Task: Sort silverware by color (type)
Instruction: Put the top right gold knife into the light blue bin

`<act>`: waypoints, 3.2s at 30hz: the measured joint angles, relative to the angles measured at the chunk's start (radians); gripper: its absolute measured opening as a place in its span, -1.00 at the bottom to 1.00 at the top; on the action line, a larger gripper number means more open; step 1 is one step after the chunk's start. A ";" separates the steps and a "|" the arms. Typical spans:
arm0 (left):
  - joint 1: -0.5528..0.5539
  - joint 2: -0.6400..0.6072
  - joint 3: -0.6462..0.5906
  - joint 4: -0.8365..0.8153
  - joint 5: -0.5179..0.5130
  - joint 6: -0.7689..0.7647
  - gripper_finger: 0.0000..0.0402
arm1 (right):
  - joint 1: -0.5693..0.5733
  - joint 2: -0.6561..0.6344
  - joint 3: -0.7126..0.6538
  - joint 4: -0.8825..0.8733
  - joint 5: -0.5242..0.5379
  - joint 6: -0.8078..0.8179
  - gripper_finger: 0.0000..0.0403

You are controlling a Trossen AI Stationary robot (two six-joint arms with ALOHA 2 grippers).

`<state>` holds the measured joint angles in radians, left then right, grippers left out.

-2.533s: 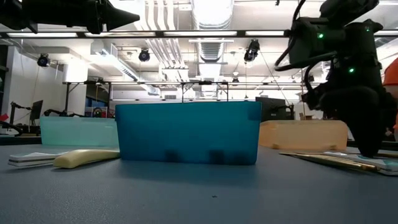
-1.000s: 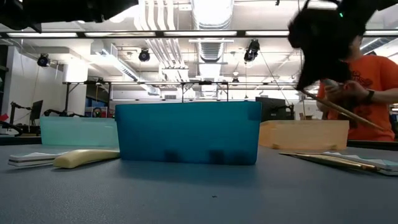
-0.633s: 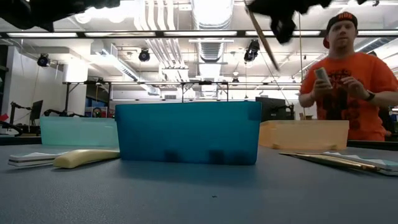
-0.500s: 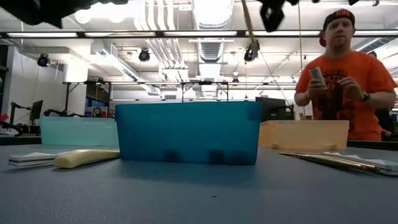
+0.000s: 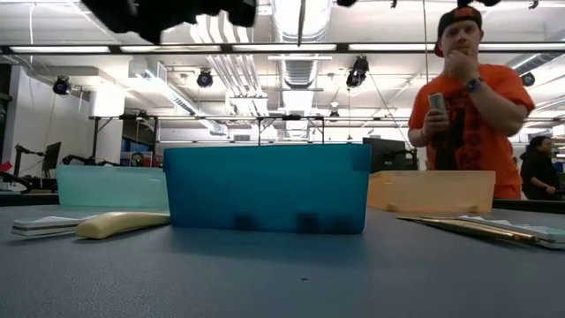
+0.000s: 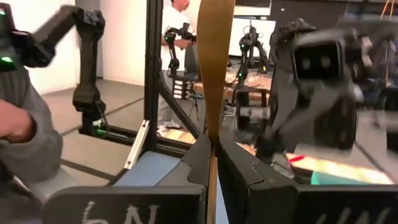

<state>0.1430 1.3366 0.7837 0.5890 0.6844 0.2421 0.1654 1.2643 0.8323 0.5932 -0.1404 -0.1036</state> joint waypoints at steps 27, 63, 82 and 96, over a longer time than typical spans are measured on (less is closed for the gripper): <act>0.015 0.321 0.231 0.044 0.329 -0.155 -0.18 | -0.044 0.005 0.179 -0.275 -0.017 -0.081 -0.95; 0.019 0.297 0.227 0.072 0.116 -0.419 -0.98 | -0.101 0.025 0.178 -0.344 0.015 -0.117 -0.55; 0.152 0.105 0.216 -0.412 -0.104 -0.400 -0.98 | -0.134 -0.074 0.177 -0.478 0.377 -0.053 -0.30; 0.324 -0.091 0.216 -1.075 -0.771 -0.374 -0.98 | -0.161 -0.071 0.177 -0.597 0.380 -0.053 -0.29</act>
<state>0.4665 1.2456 0.9993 -0.4864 -0.0868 -0.1317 0.0040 1.1931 1.0096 -0.0036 0.2393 -0.1562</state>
